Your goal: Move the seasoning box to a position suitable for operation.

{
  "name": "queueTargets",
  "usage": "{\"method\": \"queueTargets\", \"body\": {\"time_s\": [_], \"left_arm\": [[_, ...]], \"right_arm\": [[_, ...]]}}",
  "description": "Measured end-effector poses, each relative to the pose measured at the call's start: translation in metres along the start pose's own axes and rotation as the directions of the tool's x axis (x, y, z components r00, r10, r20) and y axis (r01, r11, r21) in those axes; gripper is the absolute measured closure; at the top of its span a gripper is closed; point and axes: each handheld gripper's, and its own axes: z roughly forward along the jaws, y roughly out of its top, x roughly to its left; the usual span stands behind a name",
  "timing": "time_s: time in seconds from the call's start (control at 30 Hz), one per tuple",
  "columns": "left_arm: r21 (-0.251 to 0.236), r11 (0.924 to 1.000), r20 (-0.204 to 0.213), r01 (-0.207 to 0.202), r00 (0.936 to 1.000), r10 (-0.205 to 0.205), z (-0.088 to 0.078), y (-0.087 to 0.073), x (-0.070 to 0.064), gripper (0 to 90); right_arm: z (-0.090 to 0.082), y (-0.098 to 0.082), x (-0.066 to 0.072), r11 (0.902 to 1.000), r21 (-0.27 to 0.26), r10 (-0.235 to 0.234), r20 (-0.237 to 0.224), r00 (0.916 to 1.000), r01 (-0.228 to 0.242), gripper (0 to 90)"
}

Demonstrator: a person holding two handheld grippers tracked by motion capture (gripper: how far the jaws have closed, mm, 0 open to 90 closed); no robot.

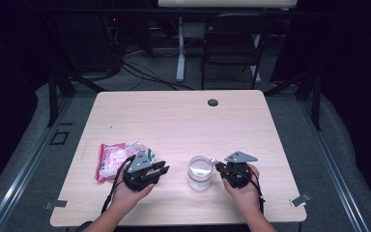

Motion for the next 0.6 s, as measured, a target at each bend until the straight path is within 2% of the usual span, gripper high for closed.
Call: {"method": "queueTargets", "body": {"time_s": [0.17, 0.27, 0.3, 0.37, 0.4, 0.47, 0.6], "left_arm": [[0.013, 0.9999, 0.012, -0.010, 0.9999, 0.010, 0.008, 0.003, -0.004, 70.6], [0.012, 0.9998, 0.011, -0.015, 0.9998, 0.015, 0.012, 0.005, -0.006, 67.6], [0.013, 0.9998, 0.012, -0.012, 0.9999, 0.012, 0.013, 0.005, -0.006, 64.9], [0.014, 0.9999, 0.016, -0.005, 0.9999, 0.005, 0.015, 0.006, -0.007, 63.3], [0.017, 0.9998, 0.014, -0.011, 0.9998, 0.011, 0.015, 0.006, -0.008, 63.3], [0.011, 0.9996, 0.001, -0.027, 0.9996, 0.027, 0.015, 0.006, -0.008, 61.8], [0.001, 1.0000, 0.002, -0.008, 1.0000, 0.008, 0.012, 0.006, -0.005, 61.5]], "right_arm": [[-0.007, -0.004, 0.000, 0.9999, 0.008, -0.009, -0.003, 1.0000, 0.009, 84.2], [-0.009, -0.005, 0.003, 0.9989, 0.017, -0.044, 0.003, 0.9990, 0.044, 84.0], [-0.010, -0.006, 0.005, 0.9986, 0.018, -0.050, -0.021, 0.9986, 0.050, 83.6], [-0.010, -0.006, 0.007, 0.9976, 0.019, -0.065, -0.036, 0.9972, 0.066, 83.5], [-0.010, -0.006, 0.007, 0.9976, 0.019, -0.065, -0.036, 0.9972, 0.066, 83.5], [-0.009, -0.006, 0.013, 0.9952, 0.019, -0.094, -0.064, 0.9935, 0.096, 82.9], [-0.010, -0.004, 0.016, 0.9941, 0.021, -0.103, -0.098, 0.9898, 0.106, 80.0]]}}
